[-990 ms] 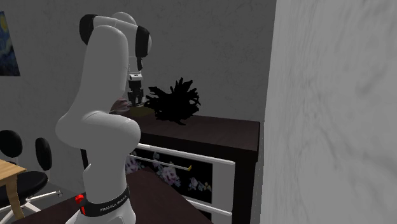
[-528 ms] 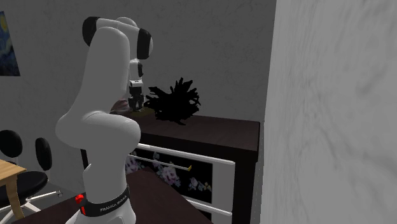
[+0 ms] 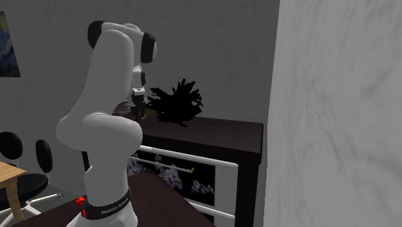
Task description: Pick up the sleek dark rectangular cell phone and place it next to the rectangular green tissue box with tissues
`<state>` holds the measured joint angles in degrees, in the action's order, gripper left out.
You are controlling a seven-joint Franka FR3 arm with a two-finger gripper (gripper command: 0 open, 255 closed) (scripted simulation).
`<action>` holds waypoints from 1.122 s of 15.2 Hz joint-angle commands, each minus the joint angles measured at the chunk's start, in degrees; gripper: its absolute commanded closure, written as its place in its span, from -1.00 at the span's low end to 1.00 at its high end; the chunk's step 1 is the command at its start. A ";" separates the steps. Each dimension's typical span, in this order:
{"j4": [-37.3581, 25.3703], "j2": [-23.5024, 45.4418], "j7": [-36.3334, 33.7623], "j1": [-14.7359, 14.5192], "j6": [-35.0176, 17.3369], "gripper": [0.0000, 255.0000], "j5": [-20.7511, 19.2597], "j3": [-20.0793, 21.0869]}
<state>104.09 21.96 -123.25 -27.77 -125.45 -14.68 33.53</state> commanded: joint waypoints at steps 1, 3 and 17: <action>0.58 0.75 -0.36 -0.19 -1.24 1.00 -0.59 -0.30; 1.10 1.52 -0.74 -0.42 -2.41 1.00 -1.18 -0.62; 0.63 0.38 -0.22 -0.06 -0.99 -1.00 -0.36 -0.17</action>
<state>104.81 23.02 -123.62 -27.96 -127.12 -15.47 33.09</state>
